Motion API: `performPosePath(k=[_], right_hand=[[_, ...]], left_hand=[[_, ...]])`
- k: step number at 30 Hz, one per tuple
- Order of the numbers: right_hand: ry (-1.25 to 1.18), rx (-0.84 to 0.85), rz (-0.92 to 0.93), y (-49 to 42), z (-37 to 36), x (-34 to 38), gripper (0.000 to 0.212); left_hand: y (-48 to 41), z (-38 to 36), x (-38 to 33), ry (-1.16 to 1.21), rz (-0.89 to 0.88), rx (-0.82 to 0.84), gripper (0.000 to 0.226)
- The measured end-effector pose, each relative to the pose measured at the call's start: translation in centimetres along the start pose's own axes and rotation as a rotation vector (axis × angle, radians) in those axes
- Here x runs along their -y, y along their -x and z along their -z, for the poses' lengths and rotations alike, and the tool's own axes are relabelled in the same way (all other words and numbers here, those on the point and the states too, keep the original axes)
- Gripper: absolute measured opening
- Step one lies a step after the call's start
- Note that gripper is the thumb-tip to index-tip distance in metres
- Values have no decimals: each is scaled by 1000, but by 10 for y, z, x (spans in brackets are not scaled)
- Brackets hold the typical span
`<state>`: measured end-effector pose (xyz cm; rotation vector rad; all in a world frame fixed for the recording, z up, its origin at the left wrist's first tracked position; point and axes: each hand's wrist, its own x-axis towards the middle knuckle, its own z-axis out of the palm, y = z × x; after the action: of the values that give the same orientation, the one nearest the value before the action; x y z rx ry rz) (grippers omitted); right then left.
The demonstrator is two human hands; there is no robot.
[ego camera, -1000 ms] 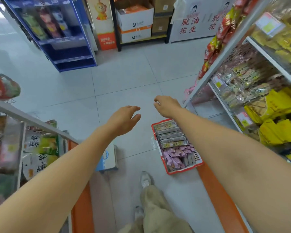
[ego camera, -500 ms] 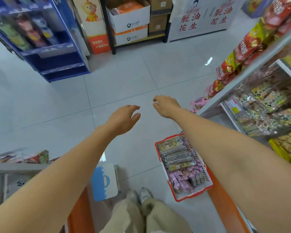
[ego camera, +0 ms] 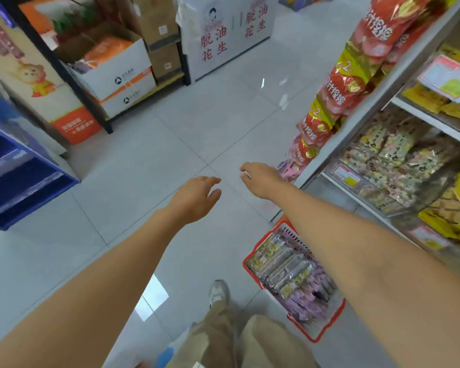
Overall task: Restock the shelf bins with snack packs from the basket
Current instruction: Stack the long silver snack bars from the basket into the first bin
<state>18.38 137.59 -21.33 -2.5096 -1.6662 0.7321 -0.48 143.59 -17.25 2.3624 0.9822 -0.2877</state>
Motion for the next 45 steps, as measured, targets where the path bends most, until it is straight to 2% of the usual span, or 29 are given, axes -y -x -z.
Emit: performPosePath(k=[6,12,22,32,45], right_hand=[[-137,-57,-214,4,5,-62,40],[-215,-73,-386,50,-8,-128,37],[-296,-55,-601,117,-69,-193,35],[-505,-185,-802,116,-167,-190,30],[-522,-199,-919,89,-377,-248,42]], left_hand=[[-64,-5,-35,-110,-188,144,46],[-95,-41,-88,-184,-357,246,45],[-105,-117,-130,-264,-474,392,45],[-152,-206,-92,-410,-606,542,47],[-213,-412,-17,-469,-671,599,51]])
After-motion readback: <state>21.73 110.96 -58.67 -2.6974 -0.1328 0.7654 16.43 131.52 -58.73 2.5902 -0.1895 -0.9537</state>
